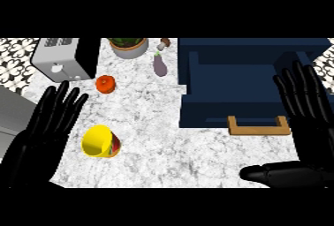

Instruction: Pick up the cup, place it into the drawer and close the drawer

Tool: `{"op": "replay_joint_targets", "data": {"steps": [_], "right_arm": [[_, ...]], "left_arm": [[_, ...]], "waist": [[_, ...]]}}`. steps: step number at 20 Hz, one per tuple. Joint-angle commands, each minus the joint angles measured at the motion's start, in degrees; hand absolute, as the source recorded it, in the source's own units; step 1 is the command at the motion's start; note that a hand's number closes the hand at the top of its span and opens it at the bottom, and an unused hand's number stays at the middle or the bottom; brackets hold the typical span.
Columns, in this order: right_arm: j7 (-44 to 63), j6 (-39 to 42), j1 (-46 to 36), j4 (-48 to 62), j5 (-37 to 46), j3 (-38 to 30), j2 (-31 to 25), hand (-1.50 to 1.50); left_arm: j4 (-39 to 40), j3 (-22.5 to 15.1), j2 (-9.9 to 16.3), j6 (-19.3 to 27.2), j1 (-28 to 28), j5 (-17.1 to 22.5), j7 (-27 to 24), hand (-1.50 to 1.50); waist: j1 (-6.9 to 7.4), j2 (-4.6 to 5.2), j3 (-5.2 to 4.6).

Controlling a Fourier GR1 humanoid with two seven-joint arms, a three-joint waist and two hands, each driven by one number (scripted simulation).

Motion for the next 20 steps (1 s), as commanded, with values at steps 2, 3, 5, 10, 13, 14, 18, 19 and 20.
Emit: {"op": "replay_joint_targets", "data": {"steps": [2, 3, 5, 10, 13, 14, 18, 19, 20], "right_arm": [[-1.7, 0.5, -2.0, 3.4, 0.0, -1.0, 0.2, -1.50], [0.3, -0.6, -2.6, 1.7, 1.1, 0.2, 0.5, -1.50], [-0.2, 0.6, -0.4, 0.4, -0.5, -0.8, 0.2, -1.50], [-1.3, 1.4, -0.2, 1.2, -1.5, -3.5, -0.8, -1.50], [-0.9, 2.4, 1.4, -1.6, -1.2, -1.5, -0.5, -1.50], [-3.0, 0.0, 0.5, 2.2, 2.2, 0.6, 1.8, -1.50], [-2.7, 1.9, 0.4, 1.5, -0.2, -1.6, 0.3, -1.50], [0.9, -0.9, -1.5, -0.4, 1.9, 0.9, 1.7, -1.50], [4.7, -2.7, -2.1, -4.1, 2.5, 1.8, 2.2, -1.50]], "left_arm": [[-1.6, 2.2, 0.5, -1.1, 2.4, 1.3, 1.1, -1.50], [-0.4, -1.0, -1.4, 4.1, -5.7, -2.1, 6.0, -1.50], [0.7, -1.4, -1.9, -2.0, 4.8, -2.1, -2.6, -1.50], [5.3, 2.5, -0.7, -2.9, 2.5, -0.7, -2.8, -1.50], [5.6, 3.4, 0.0, -3.7, 2.4, -1.3, -3.6, -1.50], [3.7, 3.2, 0.1, -4.4, 6.6, -0.5, -3.4, -1.50], [7.0, 4.6, -0.2, -2.5, 3.0, -1.5, -1.1, -1.50], [5.6, 1.0, -2.0, -0.9, 4.7, -4.9, -0.5, -1.50], [8.1, 3.9, 0.0, -3.8, 5.4, -3.0, -3.0, -1.50]], "waist": [[0.12, -0.01, 0.00], [-0.08, 0.00, 0.01], [0.03, -0.02, 0.00], [-0.03, 0.00, 0.00], [-0.05, -0.02, 0.00], [0.14, -0.02, 0.00], [-0.02, 0.00, 0.00], [0.03, -0.02, 0.00], [0.01, -0.04, -0.02]]}}
